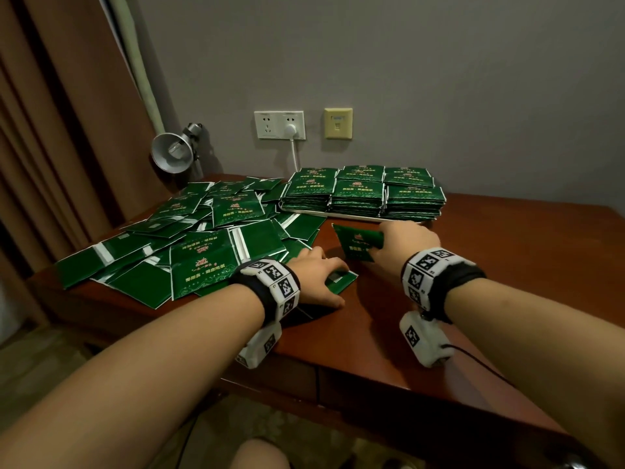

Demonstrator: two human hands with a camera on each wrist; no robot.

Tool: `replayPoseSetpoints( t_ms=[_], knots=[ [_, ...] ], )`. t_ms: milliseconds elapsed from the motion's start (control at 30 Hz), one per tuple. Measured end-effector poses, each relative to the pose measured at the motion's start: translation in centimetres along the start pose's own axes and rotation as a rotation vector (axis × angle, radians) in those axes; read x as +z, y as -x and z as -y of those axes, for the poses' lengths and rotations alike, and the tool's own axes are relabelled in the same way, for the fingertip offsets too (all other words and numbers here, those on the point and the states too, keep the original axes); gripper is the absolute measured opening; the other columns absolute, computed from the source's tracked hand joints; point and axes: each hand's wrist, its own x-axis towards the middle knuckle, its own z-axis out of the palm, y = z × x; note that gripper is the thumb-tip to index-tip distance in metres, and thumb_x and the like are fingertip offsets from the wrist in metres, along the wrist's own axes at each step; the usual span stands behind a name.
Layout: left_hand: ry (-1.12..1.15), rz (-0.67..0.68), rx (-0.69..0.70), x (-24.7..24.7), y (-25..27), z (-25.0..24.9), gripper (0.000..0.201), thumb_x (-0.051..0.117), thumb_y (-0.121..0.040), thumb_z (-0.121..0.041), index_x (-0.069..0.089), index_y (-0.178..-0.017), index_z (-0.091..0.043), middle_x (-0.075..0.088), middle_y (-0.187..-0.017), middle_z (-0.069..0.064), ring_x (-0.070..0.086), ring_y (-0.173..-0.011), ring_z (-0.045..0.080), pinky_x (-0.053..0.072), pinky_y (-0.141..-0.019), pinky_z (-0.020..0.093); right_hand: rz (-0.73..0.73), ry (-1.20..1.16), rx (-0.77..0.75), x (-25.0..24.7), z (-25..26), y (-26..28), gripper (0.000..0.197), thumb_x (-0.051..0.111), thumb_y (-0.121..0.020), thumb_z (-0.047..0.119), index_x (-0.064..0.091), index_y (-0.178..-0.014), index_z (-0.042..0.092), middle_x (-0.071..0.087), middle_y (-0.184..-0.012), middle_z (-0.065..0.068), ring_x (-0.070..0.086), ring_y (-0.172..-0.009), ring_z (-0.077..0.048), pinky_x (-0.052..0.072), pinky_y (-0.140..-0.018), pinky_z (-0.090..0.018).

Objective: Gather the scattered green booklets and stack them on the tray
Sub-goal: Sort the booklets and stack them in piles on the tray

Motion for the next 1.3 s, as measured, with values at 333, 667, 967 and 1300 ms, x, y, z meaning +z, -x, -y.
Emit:
replayPoseSetpoints(
  t_ms=[333,667,967,1300],
  knots=[
    [0.032,0.033,0.12,-0.7,0.5,-0.6,0.074,0.065,-0.076,-0.003,0.036,-0.143,-0.019,0.043,-0.129,0.008,0.045,-0.121,0.028,0.047,-0.097,0.045,0.095,0.033,0.007,-1.1,1.7,0.1,0.02,0.062,-0.075,0.038,0.061,-0.092,0.026,0.062,-0.078,0.004,0.06,-0.069,-0.019,0.053,-0.066,-0.031],
    [0.039,-0.358,0.102,-1.8,1.0,-0.8,0.033,0.046,-0.087,-0.006,0.046,-0.117,-0.018,0.064,-0.09,0.008,0.06,-0.082,0.032,0.048,-0.064,0.036,0.257,0.077,0.146,-2.5,1.8,0.7,0.027,0.05,-0.085,0.04,0.063,-0.077,0.016,0.064,-0.072,-0.001,0.061,-0.063,-0.019,0.05,-0.06,-0.026],
    [-0.08,-0.319,-0.062,-0.8,0.0,0.3,0.037,0.043,-0.096,-0.041,0.044,-0.129,-0.024,0.063,-0.108,0.003,0.062,-0.093,0.026,0.053,-0.077,0.04,0.368,0.139,0.057,-1.0,1.4,1.7,0.053,0.057,-0.077,0.045,0.046,-0.12,0.016,0.058,-0.107,-0.007,0.056,-0.093,-0.029,0.05,-0.078,-0.038],
    [-0.159,-0.02,-0.108,-0.3,0.1,0.3,0.052,0.046,-0.09,-0.061,0.038,-0.137,-0.042,0.039,-0.132,0.011,0.05,-0.115,0.034,0.048,-0.085,0.041,0.438,0.219,-0.024,0.1,2.3,1.6,0.081,0.067,-0.066,0.071,0.052,-0.119,0.013,0.056,-0.108,-0.008,0.059,-0.096,-0.027,0.052,-0.086,-0.04]
  ],
)
